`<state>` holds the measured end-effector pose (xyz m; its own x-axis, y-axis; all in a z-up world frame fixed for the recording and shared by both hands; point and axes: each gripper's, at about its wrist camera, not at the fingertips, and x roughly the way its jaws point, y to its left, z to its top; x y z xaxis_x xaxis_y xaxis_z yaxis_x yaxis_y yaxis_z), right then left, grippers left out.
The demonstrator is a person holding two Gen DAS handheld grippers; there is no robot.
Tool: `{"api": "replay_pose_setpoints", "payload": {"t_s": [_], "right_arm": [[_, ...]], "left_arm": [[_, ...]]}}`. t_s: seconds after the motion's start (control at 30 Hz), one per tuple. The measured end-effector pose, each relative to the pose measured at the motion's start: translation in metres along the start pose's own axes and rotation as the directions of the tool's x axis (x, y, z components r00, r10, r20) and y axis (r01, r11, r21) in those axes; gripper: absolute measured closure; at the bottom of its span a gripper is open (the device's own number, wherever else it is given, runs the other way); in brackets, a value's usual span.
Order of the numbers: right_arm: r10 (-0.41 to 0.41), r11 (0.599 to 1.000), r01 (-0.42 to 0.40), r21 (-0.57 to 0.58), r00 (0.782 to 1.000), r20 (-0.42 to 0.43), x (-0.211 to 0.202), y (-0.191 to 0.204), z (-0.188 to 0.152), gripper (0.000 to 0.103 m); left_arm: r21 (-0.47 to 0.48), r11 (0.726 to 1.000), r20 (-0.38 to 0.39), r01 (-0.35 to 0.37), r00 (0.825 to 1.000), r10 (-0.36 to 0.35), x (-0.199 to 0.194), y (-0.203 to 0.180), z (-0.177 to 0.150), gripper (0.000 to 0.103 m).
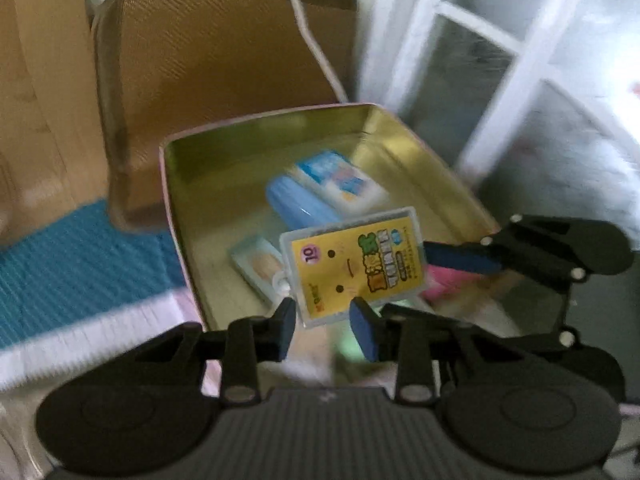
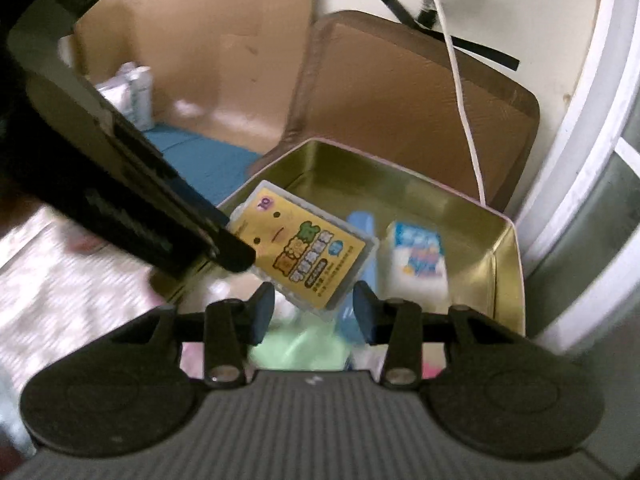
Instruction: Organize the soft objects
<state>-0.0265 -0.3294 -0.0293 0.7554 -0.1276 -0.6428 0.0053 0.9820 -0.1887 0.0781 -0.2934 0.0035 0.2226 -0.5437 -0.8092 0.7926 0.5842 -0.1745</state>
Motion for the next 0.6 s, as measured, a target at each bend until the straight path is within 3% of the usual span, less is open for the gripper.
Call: {"api": "replay_pose_setpoints", "payload": {"t_s": [0.13,0.2,0.4,0.6], "right_arm": [[-0.125,0.992,0.126,0.007,0.990,-0.059,0.061,-0.004,0.010,0.055],[-0.145,0.986,0.153,0.074,0.985,-0.094,0.060,-0.008,0.007,0.056],[-0.023,0.947,0.028,0.321,1.000,-0.018,-0.009,-0.007,-0.014,0.056],[0.058,0.907,-0.056,0.416,0.998,0.008,-0.052,0.019,-0.032,0.054]], "left_arm": [[-0.014,0.992,-0.074,-0.123,0.990,0.121,0.057,0.014,0.025,0.074],[-0.030,0.982,-0.078,-0.185,0.980,0.183,0.070,0.016,0.028,0.074],[-0.049,0.978,-0.007,-0.203,0.979,0.203,0.035,0.012,0.016,0.071],[-0.085,0.969,0.059,-0.231,0.970,0.236,-0.015,0.021,-0.009,0.054]]}}
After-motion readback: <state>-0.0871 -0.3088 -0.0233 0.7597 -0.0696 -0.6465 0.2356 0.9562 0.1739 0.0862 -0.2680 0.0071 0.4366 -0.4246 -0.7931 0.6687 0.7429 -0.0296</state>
